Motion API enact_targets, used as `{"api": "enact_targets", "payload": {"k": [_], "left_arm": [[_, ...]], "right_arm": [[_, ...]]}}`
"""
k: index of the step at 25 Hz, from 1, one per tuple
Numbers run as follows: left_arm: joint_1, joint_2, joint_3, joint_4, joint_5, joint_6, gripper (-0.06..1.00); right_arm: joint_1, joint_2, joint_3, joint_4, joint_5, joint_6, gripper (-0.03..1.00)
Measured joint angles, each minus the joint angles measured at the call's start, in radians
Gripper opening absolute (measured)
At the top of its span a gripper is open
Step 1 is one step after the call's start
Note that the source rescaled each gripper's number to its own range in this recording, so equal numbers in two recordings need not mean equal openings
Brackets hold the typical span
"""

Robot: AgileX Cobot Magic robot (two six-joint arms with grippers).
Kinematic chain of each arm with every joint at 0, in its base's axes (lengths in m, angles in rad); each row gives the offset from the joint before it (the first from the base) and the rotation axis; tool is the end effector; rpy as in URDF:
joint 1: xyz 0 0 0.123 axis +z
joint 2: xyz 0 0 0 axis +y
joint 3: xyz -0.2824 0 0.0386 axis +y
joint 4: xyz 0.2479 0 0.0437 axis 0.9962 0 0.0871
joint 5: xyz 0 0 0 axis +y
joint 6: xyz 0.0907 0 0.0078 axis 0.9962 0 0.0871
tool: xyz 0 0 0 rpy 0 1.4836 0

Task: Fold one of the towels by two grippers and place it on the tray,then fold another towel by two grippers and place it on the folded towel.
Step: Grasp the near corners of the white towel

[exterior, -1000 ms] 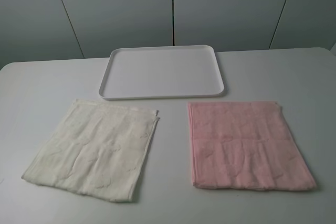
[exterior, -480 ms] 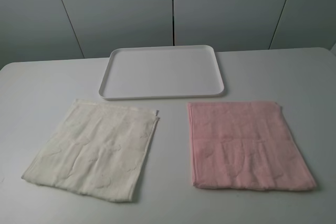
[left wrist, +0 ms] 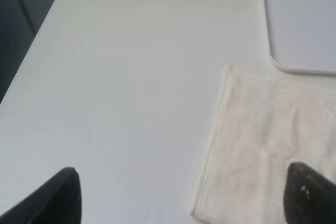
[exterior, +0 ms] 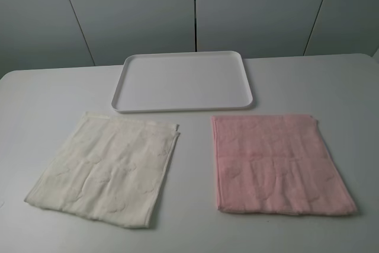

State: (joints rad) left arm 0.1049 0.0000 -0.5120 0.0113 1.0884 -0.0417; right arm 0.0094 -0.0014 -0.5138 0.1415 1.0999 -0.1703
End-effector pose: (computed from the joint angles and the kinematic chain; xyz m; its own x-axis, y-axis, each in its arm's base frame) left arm -0.0075 0.0001 0.2783 -0.4629 -0.0854 -0.8823 -0.1304 0.9911 -0.0275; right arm -0.0089 0.0114 0.2785 -0.4583 -0.1090 -0.8821 -0.1693 0.9850 -0.0338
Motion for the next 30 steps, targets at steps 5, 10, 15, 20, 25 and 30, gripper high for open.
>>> {"api": "enact_targets", "payload": {"k": [5,10,15,20,25,30], "left_arm": [[0.0,0.0,0.0,0.0,0.0,0.0,0.99],[0.0,0.0,0.0,0.002,0.0,0.0,0.99],[0.0,0.0,0.0,0.002,0.0,0.0,0.99],[0.0,0.0,0.0,0.002,0.0,0.011,0.99],[0.0,0.0,-0.022,0.002,-0.003,0.03,0.99],[0.0,0.051,-0.095,0.002,-0.015,0.119,0.99]], "right_arm": [[0.0,0.0,0.0,0.0,0.0,0.0,1.0],[0.0,0.0,0.0,0.0,0.0,0.0,1.0],[0.0,0.0,0.0,0.0,0.0,0.0,1.0],[0.0,0.0,0.0,0.0,0.0,0.0,1.0],[0.0,0.0,-0.017,0.012,0.004,0.0,1.0],[0.0,0.046,-0.097,0.012,0.012,-0.006,1.0]]}}
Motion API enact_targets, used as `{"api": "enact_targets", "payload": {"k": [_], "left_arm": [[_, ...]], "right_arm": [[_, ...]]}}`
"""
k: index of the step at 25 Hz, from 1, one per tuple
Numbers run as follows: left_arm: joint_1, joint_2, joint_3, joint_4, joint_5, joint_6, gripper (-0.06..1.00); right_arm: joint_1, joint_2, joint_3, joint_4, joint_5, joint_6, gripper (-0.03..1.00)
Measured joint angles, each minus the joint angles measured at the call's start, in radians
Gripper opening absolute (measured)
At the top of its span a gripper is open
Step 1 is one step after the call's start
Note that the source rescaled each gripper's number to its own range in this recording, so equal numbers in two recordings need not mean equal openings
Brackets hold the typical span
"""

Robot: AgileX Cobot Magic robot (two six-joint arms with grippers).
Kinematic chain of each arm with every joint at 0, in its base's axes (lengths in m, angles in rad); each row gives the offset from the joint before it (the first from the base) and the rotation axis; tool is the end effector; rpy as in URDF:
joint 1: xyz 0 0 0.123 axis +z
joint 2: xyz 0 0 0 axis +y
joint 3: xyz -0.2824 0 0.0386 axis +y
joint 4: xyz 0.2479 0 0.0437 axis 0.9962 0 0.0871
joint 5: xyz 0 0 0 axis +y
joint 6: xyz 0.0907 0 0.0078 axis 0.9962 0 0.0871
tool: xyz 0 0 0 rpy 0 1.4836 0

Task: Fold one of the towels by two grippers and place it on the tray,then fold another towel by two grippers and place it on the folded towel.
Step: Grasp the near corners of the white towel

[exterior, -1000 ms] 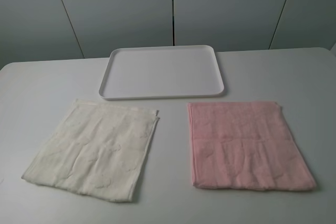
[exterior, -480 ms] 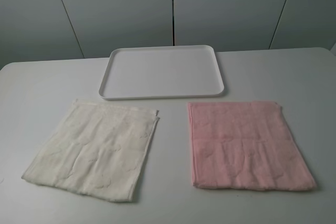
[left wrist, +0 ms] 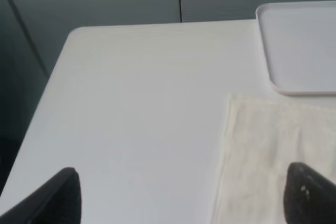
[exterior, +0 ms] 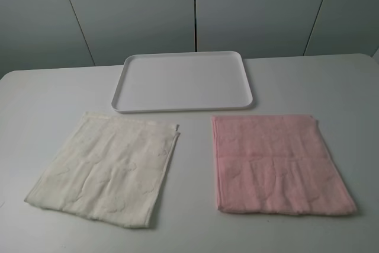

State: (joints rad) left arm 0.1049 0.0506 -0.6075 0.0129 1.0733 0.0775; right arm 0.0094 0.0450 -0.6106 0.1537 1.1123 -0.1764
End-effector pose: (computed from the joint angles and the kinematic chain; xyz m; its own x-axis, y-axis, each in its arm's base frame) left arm -0.0101 0.0000 0.3060 -0.4220 0.0396 -0.9057 -0.0800 0.9935 0.0807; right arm -0.0137 0.0124 0.3043 -0.4224 -0.1107 -0.8996 -0.1792 0.9831 -0.0368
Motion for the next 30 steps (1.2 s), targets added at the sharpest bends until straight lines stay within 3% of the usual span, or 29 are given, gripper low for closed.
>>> {"api": "enact_targets", "payload": {"k": [5,10,13,19,22,25,27,30], "left_arm": [[0.0,0.164,-0.014,0.0,-0.075,0.123,0.99],[0.0,0.441,-0.069,-0.013,-0.207,0.385,0.99],[0.0,0.636,-0.144,-0.034,-0.229,0.502,0.99],[0.0,0.994,-0.34,-0.073,-0.213,0.701,0.99],[-0.025,1.148,-0.419,-0.135,-0.171,0.797,0.99],[-0.096,1.251,-0.471,-0.151,-0.114,0.852,0.99],[-0.162,1.287,-0.474,-0.119,-0.096,0.898,0.99],[-0.257,1.315,-0.474,-0.002,-0.084,0.951,0.99]], "right_arm": [[0.012,0.162,-0.033,0.077,-0.028,-0.061,1.0],[0.02,0.408,-0.046,0.205,-0.133,-0.245,1.0],[0.02,0.579,-0.079,0.283,-0.198,-0.379,1.0],[0.028,0.88,-0.214,0.493,-0.215,-0.641,1.0],[0.096,0.997,-0.293,0.542,-0.218,-0.753,1.0],[0.217,1.098,-0.366,0.542,-0.219,-0.803,1.0],[0.293,1.16,-0.41,0.535,-0.219,-0.812,1.0],[0.414,1.232,-0.445,0.479,-0.221,-0.817,1.0]]}}
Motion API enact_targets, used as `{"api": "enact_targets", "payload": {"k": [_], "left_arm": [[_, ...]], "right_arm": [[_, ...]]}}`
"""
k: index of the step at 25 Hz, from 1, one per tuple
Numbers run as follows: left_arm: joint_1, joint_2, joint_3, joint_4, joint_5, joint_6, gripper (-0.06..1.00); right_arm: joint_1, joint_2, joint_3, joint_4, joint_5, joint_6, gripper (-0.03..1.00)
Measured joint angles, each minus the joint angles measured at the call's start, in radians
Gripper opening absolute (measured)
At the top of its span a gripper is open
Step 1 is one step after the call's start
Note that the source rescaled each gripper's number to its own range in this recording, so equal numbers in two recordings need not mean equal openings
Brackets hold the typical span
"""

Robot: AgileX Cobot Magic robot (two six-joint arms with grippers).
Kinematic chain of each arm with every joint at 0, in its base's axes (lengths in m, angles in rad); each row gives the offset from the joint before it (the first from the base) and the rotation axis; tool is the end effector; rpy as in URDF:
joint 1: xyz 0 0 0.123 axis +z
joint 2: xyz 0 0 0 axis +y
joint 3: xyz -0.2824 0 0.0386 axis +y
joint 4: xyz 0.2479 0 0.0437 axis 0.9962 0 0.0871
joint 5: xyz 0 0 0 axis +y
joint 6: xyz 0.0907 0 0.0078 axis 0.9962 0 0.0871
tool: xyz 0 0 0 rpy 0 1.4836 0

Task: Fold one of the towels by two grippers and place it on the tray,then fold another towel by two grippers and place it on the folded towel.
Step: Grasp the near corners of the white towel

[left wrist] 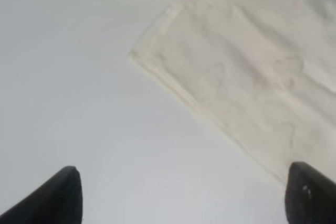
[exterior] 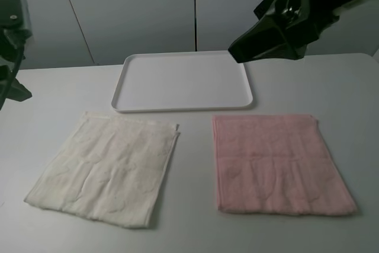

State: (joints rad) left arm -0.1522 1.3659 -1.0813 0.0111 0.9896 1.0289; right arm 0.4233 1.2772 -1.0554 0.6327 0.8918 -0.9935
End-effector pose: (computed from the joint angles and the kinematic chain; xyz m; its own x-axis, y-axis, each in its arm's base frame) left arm 0.2616 -0.0393 0.2952 -0.3405 0.9221 -0.1838 0.8637 0.3840 0.3264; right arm 0.2158 0.1432 0.3282 -0.2838 -0.6468 -0.7079 -0.9102 0.4139 -0.0132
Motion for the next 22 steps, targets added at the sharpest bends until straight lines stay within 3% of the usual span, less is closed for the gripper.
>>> {"api": "enact_targets", "payload": {"k": [2,8,16,22], "left_arm": [[-0.035,0.016,0.0,0.046,0.004,0.026,0.99],[-0.069,0.059,0.084,0.076,0.008,0.187,0.99],[-0.071,0.065,0.437,0.298,-0.103,0.23,0.99],[-0.071,0.064,0.568,0.301,-0.243,0.23,0.99]], "right_arm": [[0.086,0.043,-0.005,-0.064,-0.004,0.008,1.0],[0.274,0.148,-0.005,-0.242,-0.016,0.099,1.0],[0.446,0.262,-0.006,-0.308,-0.051,0.14,1.0],[0.541,0.378,-0.006,-0.316,-0.116,0.182,1.0]]}}
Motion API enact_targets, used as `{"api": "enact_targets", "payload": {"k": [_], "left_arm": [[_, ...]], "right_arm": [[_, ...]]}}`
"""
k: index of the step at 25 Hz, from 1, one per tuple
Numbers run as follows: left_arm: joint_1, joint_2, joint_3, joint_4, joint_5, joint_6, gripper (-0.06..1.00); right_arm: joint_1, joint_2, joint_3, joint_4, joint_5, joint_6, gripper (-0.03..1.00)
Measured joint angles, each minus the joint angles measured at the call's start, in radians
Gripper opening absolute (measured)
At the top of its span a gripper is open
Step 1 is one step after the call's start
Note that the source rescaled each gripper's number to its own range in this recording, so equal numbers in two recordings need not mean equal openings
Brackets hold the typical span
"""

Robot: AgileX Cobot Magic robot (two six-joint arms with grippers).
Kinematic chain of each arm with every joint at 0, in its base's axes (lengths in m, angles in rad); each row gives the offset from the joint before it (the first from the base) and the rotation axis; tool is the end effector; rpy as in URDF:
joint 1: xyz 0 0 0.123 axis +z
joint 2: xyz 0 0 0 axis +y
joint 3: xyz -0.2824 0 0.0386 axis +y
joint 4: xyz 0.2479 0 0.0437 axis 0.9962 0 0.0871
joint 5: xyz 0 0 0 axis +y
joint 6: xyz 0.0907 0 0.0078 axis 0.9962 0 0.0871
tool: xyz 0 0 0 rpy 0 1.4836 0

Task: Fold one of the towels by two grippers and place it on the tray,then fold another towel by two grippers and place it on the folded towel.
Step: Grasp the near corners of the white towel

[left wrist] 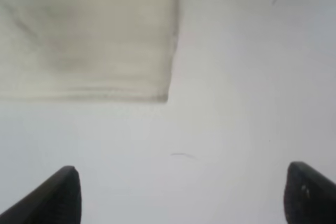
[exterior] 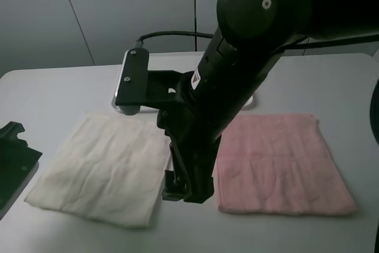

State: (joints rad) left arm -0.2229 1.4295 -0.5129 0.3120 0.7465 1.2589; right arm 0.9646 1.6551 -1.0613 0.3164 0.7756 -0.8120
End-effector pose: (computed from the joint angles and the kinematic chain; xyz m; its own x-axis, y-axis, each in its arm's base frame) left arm 0.1852 -0.0225 0.1489 0.1342 0.9693 0.2062 0.9888 -0.1446 0.0360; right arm 0.1657 0.2739 0.2141 0.0097 -0.9282 -0.3719 -0.9999 -0.0117 0.0031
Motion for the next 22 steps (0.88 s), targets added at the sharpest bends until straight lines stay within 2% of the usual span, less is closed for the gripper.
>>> {"api": "enact_targets", "payload": {"k": [5,12,22], "left_arm": [[0.0,0.014,0.055,0.007,-0.091,0.0,0.99],[0.0,0.147,0.06,0.008,-0.22,0.0,0.99],[0.0,0.24,0.06,0.041,-0.277,-0.018,0.99]], "right_arm": [[0.03,0.045,0.0,-0.01,-0.032,0.01,1.0],[0.031,0.047,-0.002,-0.01,-0.043,0.042,1.0],[0.034,0.047,-0.002,-0.01,-0.037,0.046,1.0]]}}
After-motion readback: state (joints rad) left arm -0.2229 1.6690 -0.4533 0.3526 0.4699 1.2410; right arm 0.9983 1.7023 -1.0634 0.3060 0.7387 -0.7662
